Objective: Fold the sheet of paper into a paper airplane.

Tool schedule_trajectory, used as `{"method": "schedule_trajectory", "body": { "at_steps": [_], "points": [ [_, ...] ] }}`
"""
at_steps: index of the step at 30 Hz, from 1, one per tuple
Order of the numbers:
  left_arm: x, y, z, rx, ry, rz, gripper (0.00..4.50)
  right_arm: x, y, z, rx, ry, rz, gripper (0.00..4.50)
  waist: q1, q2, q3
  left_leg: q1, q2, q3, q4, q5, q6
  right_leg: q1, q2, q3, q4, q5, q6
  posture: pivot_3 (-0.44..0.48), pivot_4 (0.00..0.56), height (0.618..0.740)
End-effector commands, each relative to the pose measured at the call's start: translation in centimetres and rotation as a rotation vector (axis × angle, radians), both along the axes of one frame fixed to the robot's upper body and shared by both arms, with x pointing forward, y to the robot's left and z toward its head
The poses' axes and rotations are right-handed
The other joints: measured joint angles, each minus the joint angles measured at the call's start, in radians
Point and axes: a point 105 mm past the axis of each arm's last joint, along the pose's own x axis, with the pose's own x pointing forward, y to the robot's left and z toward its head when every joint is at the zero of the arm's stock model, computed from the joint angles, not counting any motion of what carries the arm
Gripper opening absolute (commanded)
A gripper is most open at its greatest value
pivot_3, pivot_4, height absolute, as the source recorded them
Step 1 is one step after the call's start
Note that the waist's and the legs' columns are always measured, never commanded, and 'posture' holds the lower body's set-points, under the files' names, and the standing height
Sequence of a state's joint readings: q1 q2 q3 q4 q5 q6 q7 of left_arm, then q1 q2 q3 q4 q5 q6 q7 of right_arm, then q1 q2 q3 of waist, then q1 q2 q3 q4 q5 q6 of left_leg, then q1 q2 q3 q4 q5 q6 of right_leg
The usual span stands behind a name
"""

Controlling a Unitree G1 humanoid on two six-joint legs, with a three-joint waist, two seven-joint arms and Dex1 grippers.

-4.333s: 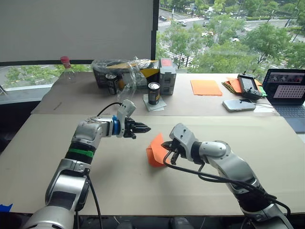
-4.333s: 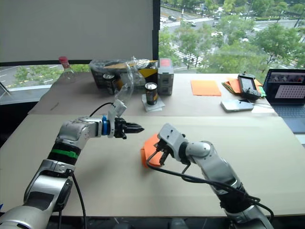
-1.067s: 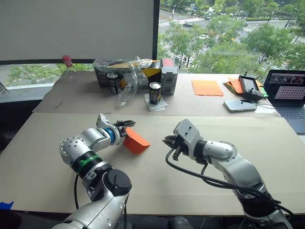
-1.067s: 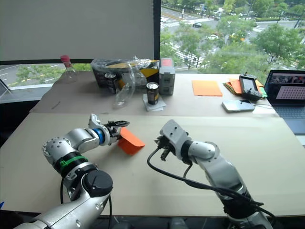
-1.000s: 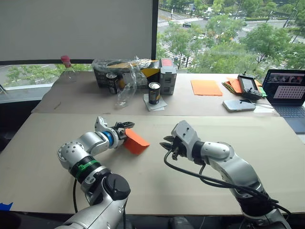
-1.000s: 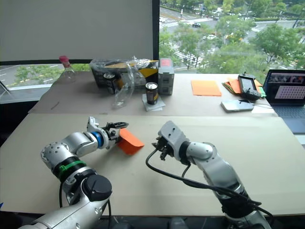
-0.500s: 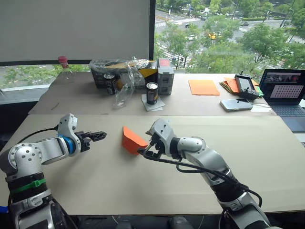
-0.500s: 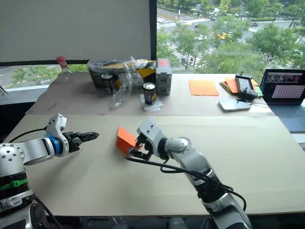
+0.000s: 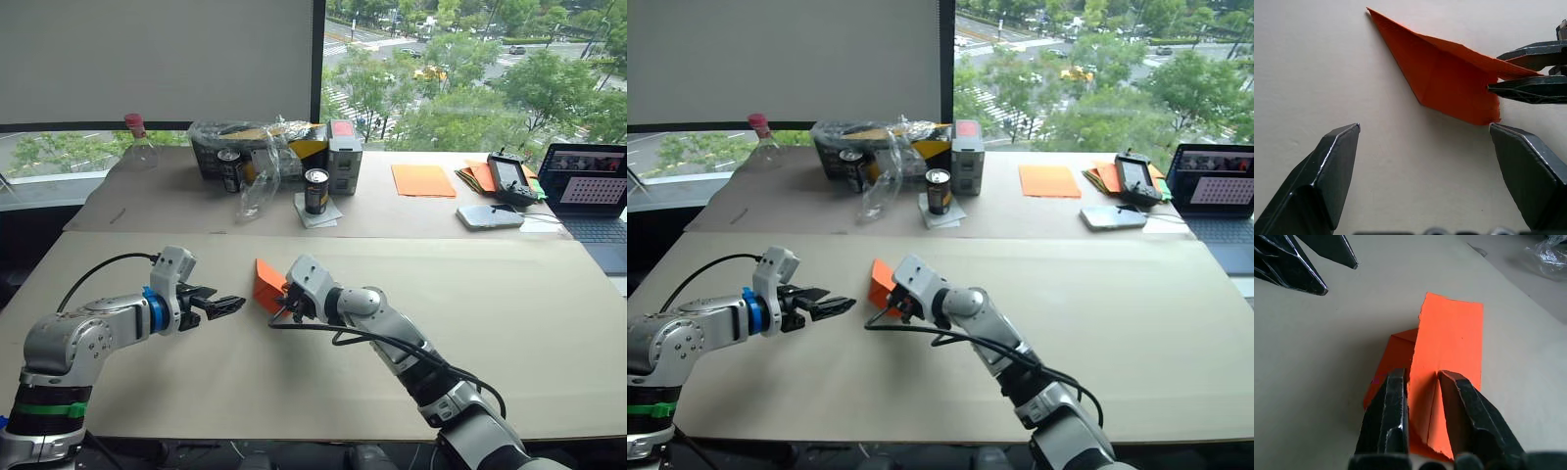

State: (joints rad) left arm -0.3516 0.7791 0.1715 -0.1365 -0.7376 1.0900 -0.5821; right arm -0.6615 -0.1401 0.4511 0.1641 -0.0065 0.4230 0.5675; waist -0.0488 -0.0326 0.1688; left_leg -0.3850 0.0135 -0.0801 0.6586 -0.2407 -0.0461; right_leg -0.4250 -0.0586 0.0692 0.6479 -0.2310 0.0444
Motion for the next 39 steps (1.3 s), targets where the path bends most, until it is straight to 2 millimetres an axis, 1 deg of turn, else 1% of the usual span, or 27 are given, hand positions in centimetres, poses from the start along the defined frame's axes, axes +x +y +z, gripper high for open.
{"method": "schedule_trajectory", "body": {
  "at_steps": [1, 2, 4, 6, 8, 10, 12, 14, 17, 19, 22, 24, 25, 27, 29, 31, 33, 37, 38, 39],
  "points": [
    [-0.1, 0.2, 1.2, 0.051, -0.054, -0.082, 4.50, -0.5, -0.8, 2.1, 0.000, -0.115, 0.077, 0.03, 0.000, 0.000, 0.000, 0.000, 0.000, 0.000, 0.000, 0.000, 0.000, 0.000, 0.000, 0.000, 0.000, 0.000, 0.000, 0.000, 0.150, 0.732],
    [-0.2, 0.3, 0.9, 0.096, -0.053, -0.110, 4.50, -0.7, -1.2, 2.2, -0.022, -0.137, 0.103, 0.03, 0.001, 0.000, 0.000, 0.000, 0.000, 0.000, 0.000, 0.000, 0.000, 0.000, 0.000, 0.000, 0.000, 0.000, 0.000, 0.000, 0.150, 0.732],
    [0.2, 0.2, 1.0, 0.093, -0.081, -0.140, 4.50, -1.4, -2.0, 2.0, -0.118, -0.211, 0.185, 0.03, 0.006, 0.001, 0.001, -0.001, 0.000, 0.000, 0.000, 0.000, 0.000, 0.000, 0.000, 0.000, -0.001, 0.000, 0.000, 0.000, 0.150, 0.732],
    [0.9, -0.2, 1.8, 0.077, -0.142, -0.166, 4.50, -1.9, -2.7, 2.1, -0.190, -0.274, 0.247, 0.03, 0.008, 0.001, 0.001, 0.000, -0.001, 0.000, 0.000, 0.000, 0.000, 0.001, -0.001, 0.000, -0.001, 0.000, 0.000, 0.000, 0.150, 0.732],
    [1.5, -1.2, 2.8, 0.064, -0.210, -0.218, 4.50, -2.4, -3.9, 2.3, -0.267, -0.339, 0.308, 0.03, 0.007, 0.001, 0.001, -0.001, -0.001, 0.000, 0.000, 0.000, 0.000, 0.001, 0.000, -0.001, -0.001, 0.000, 0.000, 0.000, 0.150, 0.732],
    [1.9, -2.9, 3.9, 0.024, -0.269, -0.291, 4.50, -2.9, -5.5, 2.3, -0.353, -0.404, 0.372, 0.03, 0.008, 0.001, 0.001, -0.001, 0.000, 0.000, 0.000, 0.000, 0.000, 0.001, 0.000, -0.001, -0.001, 0.000, 0.000, 0.000, 0.150, 0.732],
    [1.9, -4.0, 4.4, -0.003, -0.294, -0.346, 4.50, -3.3, -6.6, 2.4, -0.395, -0.439, 0.414, 0.03, 0.003, 0.000, 0.001, -0.002, -0.001, 0.000, 0.001, 0.000, 0.001, 0.001, 0.000, -0.001, -0.002, 0.000, 0.000, 0.000, 0.150, 0.732],
    [1.8, -4.9, 4.4, -0.015, -0.309, -0.396, 4.50, -3.5, -7.3, 2.2, -0.418, -0.456, 0.441, 0.03, -0.002, 0.000, 0.001, -0.001, 0.000, 0.001, 0.001, -0.001, 0.002, 0.001, 0.000, 0.000, -0.002, 0.000, 0.000, 0.000, 0.150, 0.732],
    [1.7, -7.0, 3.8, -0.005, -0.329, -0.511, 4.50, -4.1, -8.7, 1.6, -0.464, -0.476, 0.501, 0.03, -0.002, 0.000, 0.001, -0.001, 0.000, 0.001, 0.001, -0.001, 0.002, 0.001, 0.000, 0.000, -0.002, 0.000, 0.001, 0.000, 0.150, 0.732],
    [1.7, -7.6, 3.3, 0.015, -0.335, -0.543, 4.50, -4.3, -9.0, 1.4, -0.474, -0.481, 0.522, 0.03, -0.002, 0.000, 0.001, -0.001, 0.000, 0.001, 0.002, -0.001, 0.002, 0.001, 0.000, 0.000, -0.002, 0.000, 0.001, 0.000, 0.150, 0.732],
    [2.1, -8.7, 1.2, 0.143, -0.338, -0.635, 4.50, -4.8, -9.9, 0.7, -0.509, -0.483, 0.561, 0.03, 0.003, 0.000, 0.001, -0.001, 0.000, 0.001, 0.002, -0.001, 0.002, 0.001, 0.000, 0.000, -0.001, 0.000, 0.001, 0.000, 0.150, 0.732],
    [2.4, -9.0, 0.6, 0.177, -0.350, -0.663, 4.50, -5.0, -10.2, 0.3, -0.524, -0.483, 0.576, 0.03, 0.005, 0.000, 0.001, -0.001, -0.001, 0.001, 0.002, -0.001, 0.002, 0.002, 0.000, 0.000, -0.002, 0.000, 0.000, 0.000, 0.150, 0.732],
    [2.6, -9.5, 0.2, 0.183, -0.354, -0.680, 4.24, -5.0, -10.4, 0.0, -0.528, -0.478, 0.574, 0.00, 0.005, 0.000, 0.001, -0.001, -0.001, 0.001, 0.002, -0.001, 0.002, 0.002, 0.000, 0.000, -0.002, 0.000, 0.001, 0.000, 0.150, 0.732],
    [2.2, -10.9, -0.8, 0.176, -0.351, -0.756, 3.66, -4.9, -10.6, -0.1, -0.519, -0.479, 0.564, 0.00, 0.006, 0.000, 0.001, -0.001, -0.001, 0.001, 0.002, -0.001, 0.002, 0.002, 0.000, 0.000, -0.002, 0.000, 0.000, 0.000, 0.150, 0.732],
    [2.0, -11.7, -1.1, 0.153, -0.369, -0.800, 3.00, -4.8, -10.8, -0.3, -0.523, -0.484, 0.556, 0.00, 0.007, 0.000, 0.001, -0.001, -0.001, 0.001, 0.002, -0.001, 0.002, 0.002, 0.000, 0.000, -0.002, 0.000, 0.001, 0.000, 0.150, 0.732],
    [2.0, -12.1, -1.3, 0.144, -0.388, -0.834, 2.37, -4.7, -10.9, -0.4, -0.520, -0.488, 0.547, 0.00, 0.007, 0.000, 0.001, -0.001, -0.001, 0.001, 0.002, -0.001, 0.002, 0.002, 0.000, 0.000, -0.002, 0.000, 0.001, 0.000, 0.150, 0.732],
    [2.0, -12.5, -1.6, 0.139, -0.396, -0.862, 1.64, -4.7, -10.9, -0.4, -0.520, -0.488, 0.544, 0.00, 0.004, 0.000, 0.001, -0.001, -0.001, 0.001, 0.002, -0.001, 0.002, 0.002, 0.000, 0.000, -0.001, 0.000, 0.000, 0.000, 0.150, 0.732],
    [2.2, -12.9, -2.7, 0.188, -0.394, -0.907, 0.26, -4.5, -10.9, -0.3, -0.511, -0.495, 0.527, 0.00, 0.004, 0.000, 0.001, -0.001, -0.001, 0.001, 0.002, -0.001, 0.002, 0.002, 0.000, 0.000, -0.001, 0.000, 0.000, 0.000, 0.150, 0.732],
    [2.5, -12.9, -3.1, 0.207, -0.397, -0.911, 0.05, -4.4, -10.9, -0.2, -0.509, -0.495, 0.518, 0.00, 0.004, 0.000, 0.001, 0.000, -0.001, 0.001, 0.002, -0.001, 0.002, 0.002, 0.000, 0.000, -0.001, 0.000, 0.000, 0.000, 0.150, 0.732],
    [2.6, -13.0, -3.4, 0.216, -0.398, -0.913, 0.05, -4.4, -10.9, -0.1, -0.508, -0.496, 0.512, 0.00, 0.005, 0.000, 0.001, -0.001, -0.001, 0.001, 0.002, -0.001, 0.002, 0.002, 0.000, 0.000, -0.001, 0.000, 0.001, 0.000, 0.150, 0.732]
  ]
}}
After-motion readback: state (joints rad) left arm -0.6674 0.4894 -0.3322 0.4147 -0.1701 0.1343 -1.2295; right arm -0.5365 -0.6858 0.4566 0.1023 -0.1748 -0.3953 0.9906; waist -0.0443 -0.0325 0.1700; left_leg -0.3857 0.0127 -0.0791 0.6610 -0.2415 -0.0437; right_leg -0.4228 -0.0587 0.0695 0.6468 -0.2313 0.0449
